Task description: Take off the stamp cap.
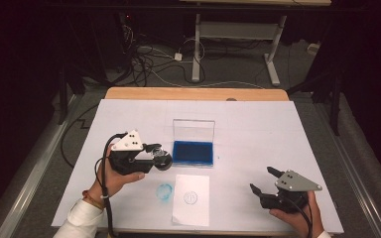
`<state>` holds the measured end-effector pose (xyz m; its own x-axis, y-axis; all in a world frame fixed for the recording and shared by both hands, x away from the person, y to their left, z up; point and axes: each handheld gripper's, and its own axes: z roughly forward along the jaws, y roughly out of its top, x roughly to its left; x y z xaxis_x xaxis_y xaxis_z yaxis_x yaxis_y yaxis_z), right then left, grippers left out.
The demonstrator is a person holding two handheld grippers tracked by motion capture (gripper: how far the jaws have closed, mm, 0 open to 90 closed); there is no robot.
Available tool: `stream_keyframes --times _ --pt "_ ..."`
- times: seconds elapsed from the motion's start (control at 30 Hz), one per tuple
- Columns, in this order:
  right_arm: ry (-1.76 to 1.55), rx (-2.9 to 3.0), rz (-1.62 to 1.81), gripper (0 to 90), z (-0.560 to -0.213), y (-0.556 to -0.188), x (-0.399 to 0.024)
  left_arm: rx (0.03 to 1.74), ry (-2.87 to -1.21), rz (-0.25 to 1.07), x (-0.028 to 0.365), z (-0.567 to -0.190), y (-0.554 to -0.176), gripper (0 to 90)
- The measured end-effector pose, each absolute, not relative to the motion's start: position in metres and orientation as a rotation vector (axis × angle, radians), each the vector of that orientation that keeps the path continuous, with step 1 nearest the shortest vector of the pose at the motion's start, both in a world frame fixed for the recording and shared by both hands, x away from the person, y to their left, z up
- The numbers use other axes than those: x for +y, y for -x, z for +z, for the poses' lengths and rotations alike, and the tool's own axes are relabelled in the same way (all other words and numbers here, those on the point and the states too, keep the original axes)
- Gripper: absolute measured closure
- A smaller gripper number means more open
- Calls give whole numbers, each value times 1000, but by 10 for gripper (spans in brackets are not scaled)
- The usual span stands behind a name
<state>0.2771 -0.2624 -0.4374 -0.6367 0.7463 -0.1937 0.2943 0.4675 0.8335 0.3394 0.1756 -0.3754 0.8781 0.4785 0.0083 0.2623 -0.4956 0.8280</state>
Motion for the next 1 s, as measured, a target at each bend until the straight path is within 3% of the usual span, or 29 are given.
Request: stream_keyframes --times 0.87,1.0 --pt "-766 2218 1198 173 -426 -283 -223 419 -2078 224 134 -367 -328 546" --pt "-727 2233 1221 206 -421 -287 -211 405 -2071 199 127 -366 -330 546"
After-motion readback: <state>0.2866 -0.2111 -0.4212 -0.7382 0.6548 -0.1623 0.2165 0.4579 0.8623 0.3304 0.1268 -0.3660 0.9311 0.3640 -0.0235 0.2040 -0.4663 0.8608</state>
